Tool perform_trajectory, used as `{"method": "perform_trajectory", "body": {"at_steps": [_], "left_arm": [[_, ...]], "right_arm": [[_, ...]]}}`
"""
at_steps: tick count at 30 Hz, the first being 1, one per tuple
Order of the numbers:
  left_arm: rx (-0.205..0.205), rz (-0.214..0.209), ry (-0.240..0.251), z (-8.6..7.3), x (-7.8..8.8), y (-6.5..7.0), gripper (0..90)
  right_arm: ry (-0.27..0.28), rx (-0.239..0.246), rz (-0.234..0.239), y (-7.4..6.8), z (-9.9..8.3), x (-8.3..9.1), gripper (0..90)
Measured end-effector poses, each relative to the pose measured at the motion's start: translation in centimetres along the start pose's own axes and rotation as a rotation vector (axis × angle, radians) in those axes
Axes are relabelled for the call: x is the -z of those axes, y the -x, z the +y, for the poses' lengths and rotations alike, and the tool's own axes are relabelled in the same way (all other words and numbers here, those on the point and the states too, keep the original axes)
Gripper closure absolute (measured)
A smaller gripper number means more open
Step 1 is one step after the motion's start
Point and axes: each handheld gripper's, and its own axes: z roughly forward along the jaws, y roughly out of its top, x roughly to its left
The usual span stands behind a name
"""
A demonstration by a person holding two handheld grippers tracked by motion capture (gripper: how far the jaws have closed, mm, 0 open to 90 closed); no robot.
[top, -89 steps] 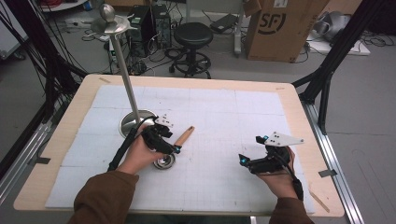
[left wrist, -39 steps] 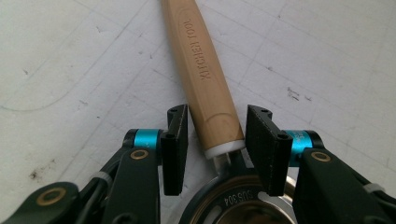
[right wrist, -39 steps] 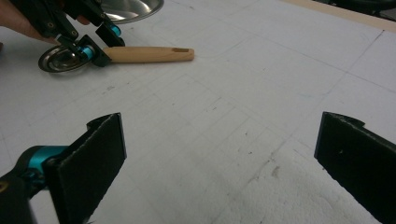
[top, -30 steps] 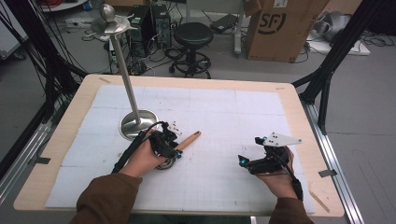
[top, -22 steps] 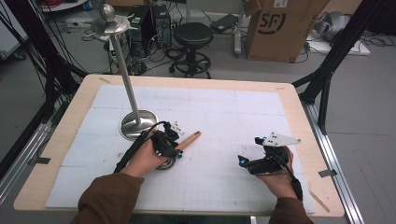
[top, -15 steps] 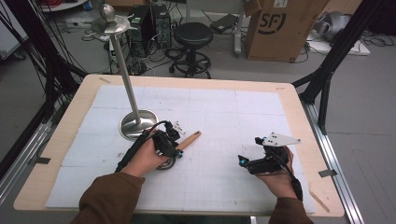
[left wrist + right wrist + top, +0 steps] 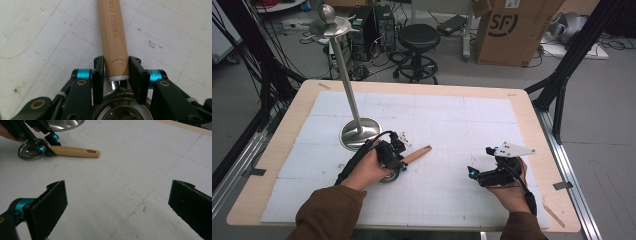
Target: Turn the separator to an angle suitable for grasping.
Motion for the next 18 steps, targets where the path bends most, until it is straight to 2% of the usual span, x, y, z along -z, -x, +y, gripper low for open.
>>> {"method": "perform_trajectory", "body": {"at_steps": [4,7,10,13,16,18], "left_arm": [[-0.014,-0.010,-0.004,-0.01,0.06,0.09,68.5],[-0.004,-0.014,0.002,-0.04,0.02,0.11,67.7],[0.000,-0.031,-0.001,-0.05,-0.01,-0.04,61.8],[-0.001,-0.032,-0.002,-0.04,-0.05,0.03,60.5],[-0.006,-0.017,0.003,-0.02,-0.05,0.13,59.6],[-0.009,0.022,-0.007,-0.01,0.03,0.14,58.1]], "right_arm": [[-0.002,-0.002,0.000,-0.04,-0.01,0.01,1.0],[-0.001,0.003,0.001,-0.03,0.00,-0.02,1.0],[-0.003,0.006,0.002,0.01,-0.02,-0.05,1.0],[-0.004,0.002,0.000,0.02,-0.04,-0.08,1.0],[-0.004,0.001,-0.001,0.03,-0.07,-0.06,1.0],[-0.002,0.002,0.001,0.04,-0.07,-0.05,1.0]]}}
